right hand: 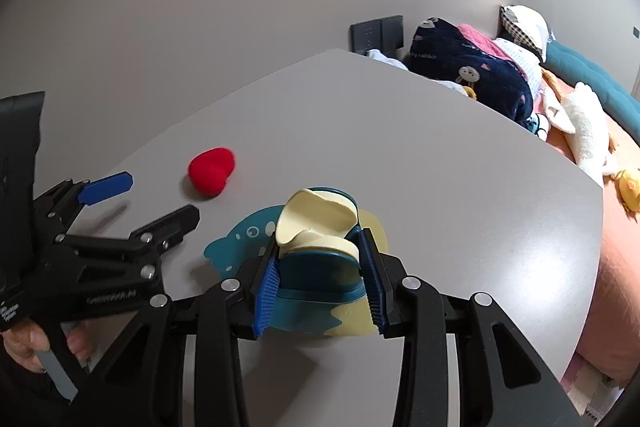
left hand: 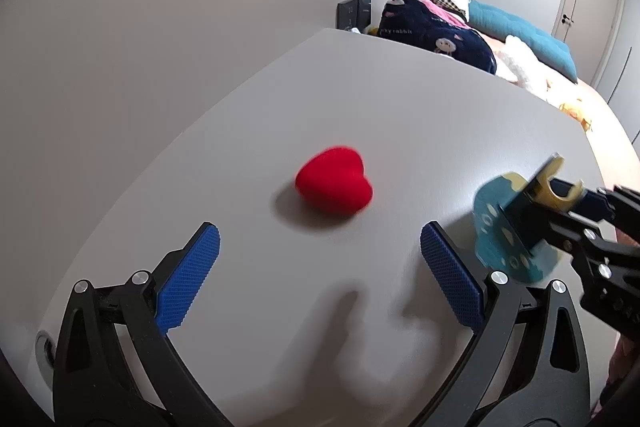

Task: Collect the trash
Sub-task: 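Grasp the red heart plush with the left tool while the right tool holds the teal base, then carry the red heart and teal base over the black bin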

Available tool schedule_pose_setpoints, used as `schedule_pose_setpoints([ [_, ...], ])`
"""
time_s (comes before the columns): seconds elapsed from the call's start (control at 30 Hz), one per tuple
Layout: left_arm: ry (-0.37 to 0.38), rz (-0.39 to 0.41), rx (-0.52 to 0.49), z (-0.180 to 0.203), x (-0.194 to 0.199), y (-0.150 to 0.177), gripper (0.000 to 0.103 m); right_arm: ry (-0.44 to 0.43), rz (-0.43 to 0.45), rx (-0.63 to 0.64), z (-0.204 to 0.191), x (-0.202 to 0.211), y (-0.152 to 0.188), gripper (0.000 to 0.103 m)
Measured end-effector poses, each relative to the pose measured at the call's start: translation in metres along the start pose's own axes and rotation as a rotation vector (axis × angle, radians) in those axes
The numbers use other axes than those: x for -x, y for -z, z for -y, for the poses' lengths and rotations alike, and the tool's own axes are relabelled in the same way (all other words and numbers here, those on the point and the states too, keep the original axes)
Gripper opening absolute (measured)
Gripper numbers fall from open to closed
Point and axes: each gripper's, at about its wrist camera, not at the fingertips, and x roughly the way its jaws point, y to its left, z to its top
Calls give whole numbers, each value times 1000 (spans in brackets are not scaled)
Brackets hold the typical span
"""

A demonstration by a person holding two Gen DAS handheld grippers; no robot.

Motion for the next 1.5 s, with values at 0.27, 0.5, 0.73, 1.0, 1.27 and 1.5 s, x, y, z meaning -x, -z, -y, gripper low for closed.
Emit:
schedule_pose_setpoints([
  [0.27, 4, -37, 19, 5, -28, -19, 78, 13, 5, -15, 16, -4, -5, 40],
  [0.5, 21, -55, 1, 11, -39, -20, 47, 13, 4, -31, 26, -4, -3, 40],
  [0.73, 23, -31, -1, 13, -28, -14, 47, 6, 2, -50, 31, 4, 2, 40],
  [1.0, 35, -11, -11, 29, -1, -2, 47, 11, 5, -72, 36, 26, 14, 40],
  [1.27, 63, 13, -35, 55, 37, 16, 47, 21, 17, -95, 44, 64, 35, 40],
  [1.5, 98, 19, -38, 81, 62, 29, 47, 38, 30, -120, 56, 101, 57, 40],
])
